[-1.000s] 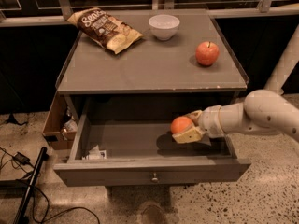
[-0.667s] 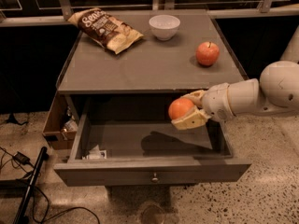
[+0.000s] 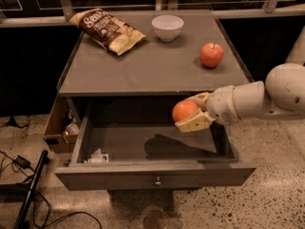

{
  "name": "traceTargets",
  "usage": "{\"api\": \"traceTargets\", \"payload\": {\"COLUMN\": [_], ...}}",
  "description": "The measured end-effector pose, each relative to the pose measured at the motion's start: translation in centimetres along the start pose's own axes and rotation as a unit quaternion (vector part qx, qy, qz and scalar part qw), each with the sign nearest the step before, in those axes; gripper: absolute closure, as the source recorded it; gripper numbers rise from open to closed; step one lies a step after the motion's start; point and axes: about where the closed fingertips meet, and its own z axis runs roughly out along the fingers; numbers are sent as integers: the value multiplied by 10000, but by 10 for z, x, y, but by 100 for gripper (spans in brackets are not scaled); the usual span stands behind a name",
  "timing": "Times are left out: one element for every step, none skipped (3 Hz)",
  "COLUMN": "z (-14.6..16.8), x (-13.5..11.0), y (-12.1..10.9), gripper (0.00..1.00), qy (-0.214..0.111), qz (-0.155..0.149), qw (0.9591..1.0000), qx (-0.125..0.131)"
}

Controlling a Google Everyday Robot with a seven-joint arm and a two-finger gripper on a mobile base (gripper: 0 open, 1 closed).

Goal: Pick orange from top drawer and place on counter

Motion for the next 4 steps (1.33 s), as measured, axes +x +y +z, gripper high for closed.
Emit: {"api": "traceTargets", "payload": {"z": [-16,-17,-4,23], "x": [-39,-72,-101,-124], "y": [-5,-21,-43,-76], "gripper": [100,100,100,100], "qy": [-118,-247,-469,-675], "qz": [-262,-528,-832,-1044], "qw": [9995,9980,9949,9913], "qx": [126,237,328,421]}}
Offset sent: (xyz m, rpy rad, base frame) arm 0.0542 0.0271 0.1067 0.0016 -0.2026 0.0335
